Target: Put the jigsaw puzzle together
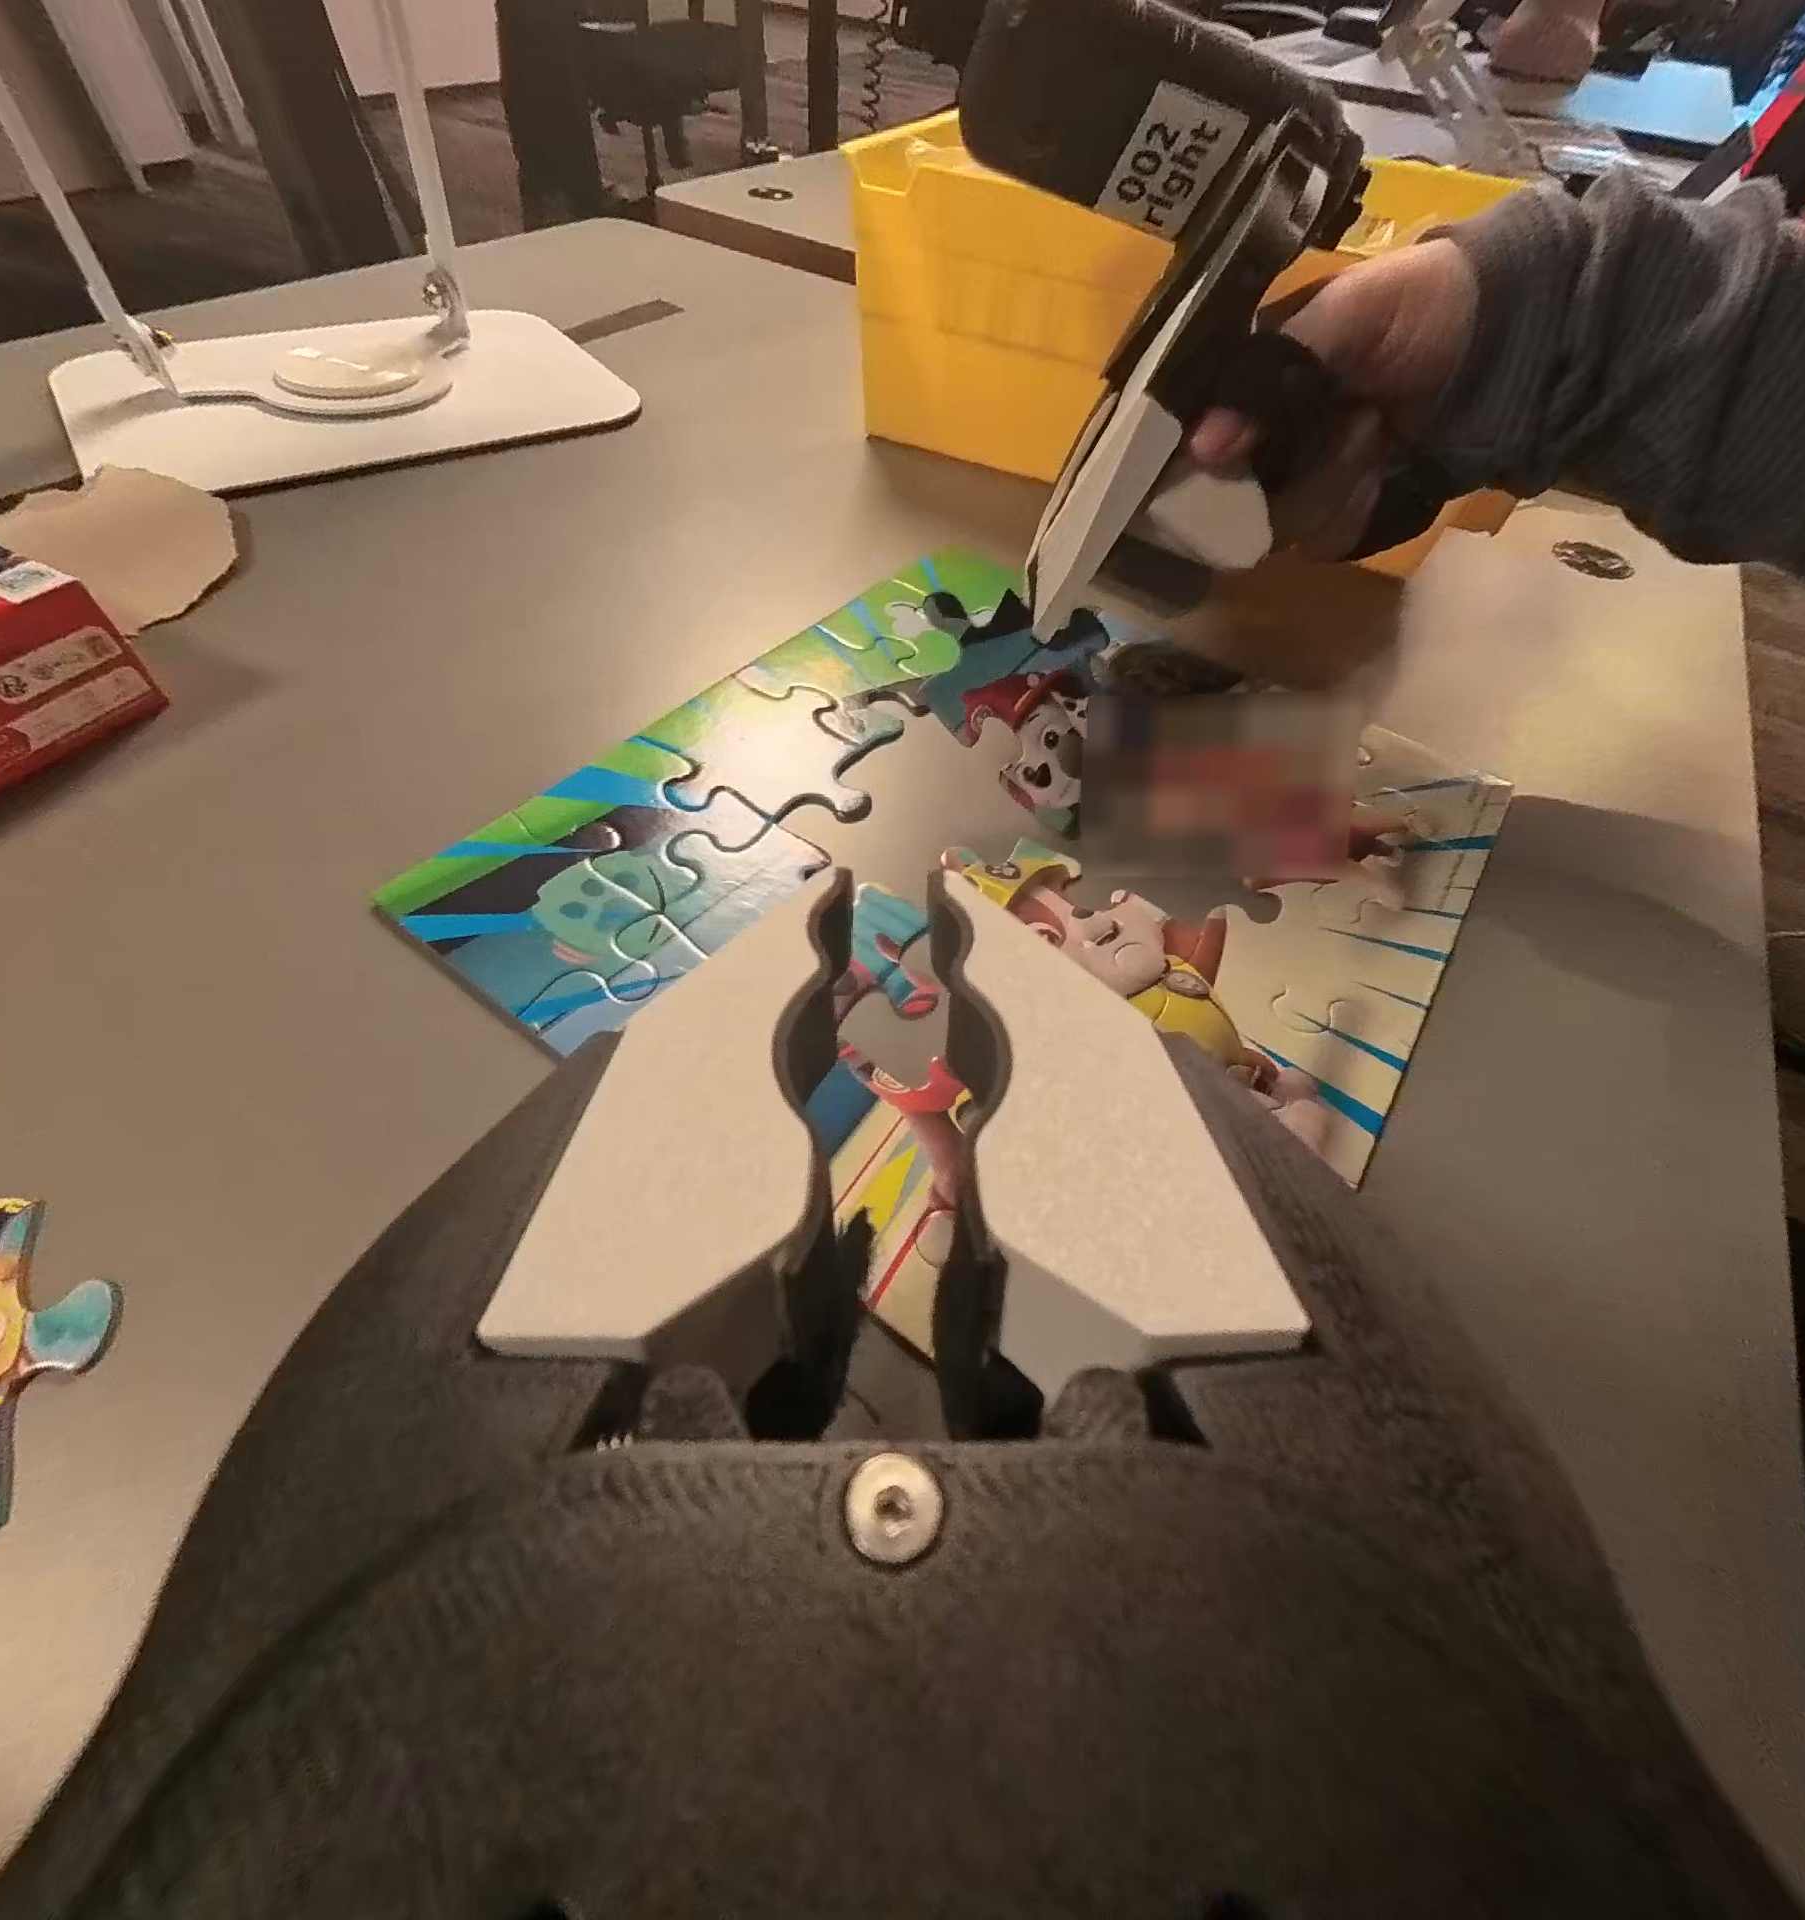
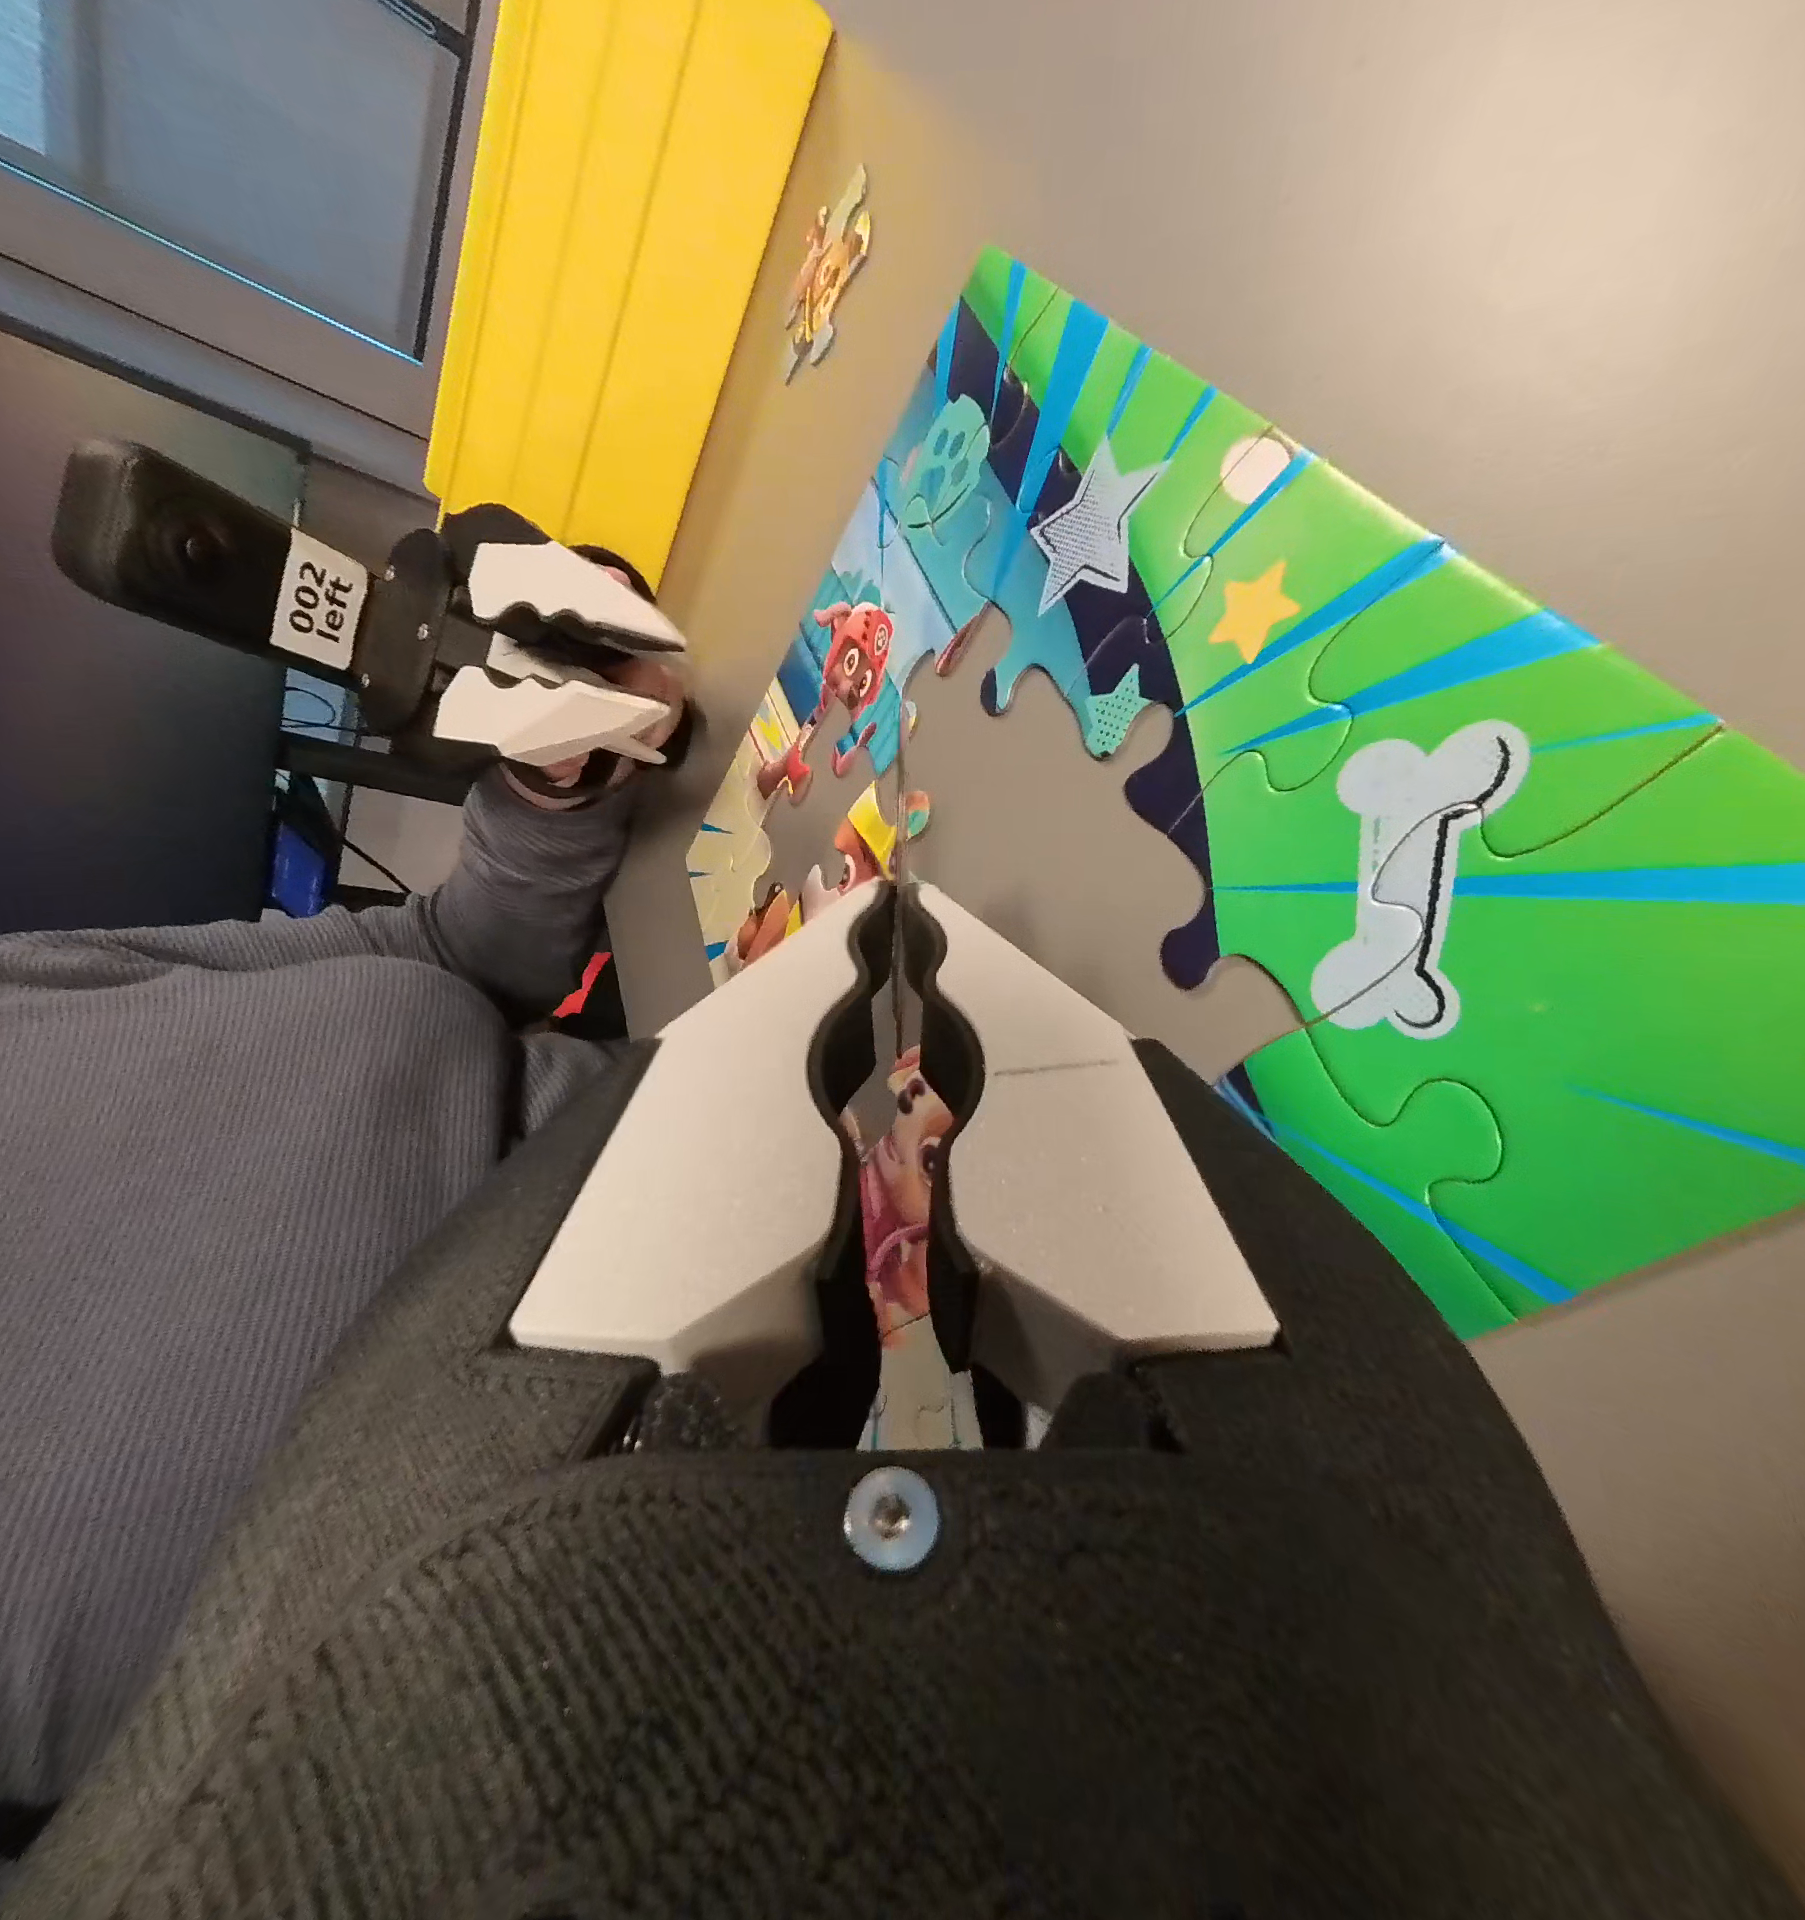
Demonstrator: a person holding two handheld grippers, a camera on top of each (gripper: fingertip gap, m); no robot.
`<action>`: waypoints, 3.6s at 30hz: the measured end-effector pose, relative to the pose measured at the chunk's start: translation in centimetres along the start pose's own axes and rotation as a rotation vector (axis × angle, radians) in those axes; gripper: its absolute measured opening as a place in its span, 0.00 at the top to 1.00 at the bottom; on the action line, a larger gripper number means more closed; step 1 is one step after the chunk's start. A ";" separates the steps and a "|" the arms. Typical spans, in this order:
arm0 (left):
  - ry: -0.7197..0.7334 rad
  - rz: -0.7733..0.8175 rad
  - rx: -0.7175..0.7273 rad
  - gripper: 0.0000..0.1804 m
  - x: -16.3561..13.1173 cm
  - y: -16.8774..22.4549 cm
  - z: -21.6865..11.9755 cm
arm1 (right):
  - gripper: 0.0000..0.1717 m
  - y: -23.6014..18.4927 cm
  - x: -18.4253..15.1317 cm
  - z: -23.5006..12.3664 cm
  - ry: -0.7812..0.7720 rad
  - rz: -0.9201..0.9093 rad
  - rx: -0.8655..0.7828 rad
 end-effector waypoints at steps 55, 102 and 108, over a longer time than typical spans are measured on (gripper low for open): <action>-0.061 0.150 -0.021 0.82 1.4 2.4 2.3 | 1.00 1.2 -0.1 0.8 0.089 0.185 0.011; -0.213 0.052 -0.218 0.78 0.4 1.7 6.3 | 0.89 -0.8 -1.6 0.7 0.033 -0.022 -0.385; -0.208 0.042 -0.220 0.78 0.4 1.6 6.2 | 1.00 -3.5 -0.6 1.8 0.042 -0.539 -0.474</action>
Point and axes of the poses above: each gripper's, where its closed fingertips meet, z out along the fingers, x out of its top, y = z × x across the jaws, the point moved 9 cm from there along -z, back along the fingers, and after that the axes turned 3 degrees about y, right-handed, at the moved point
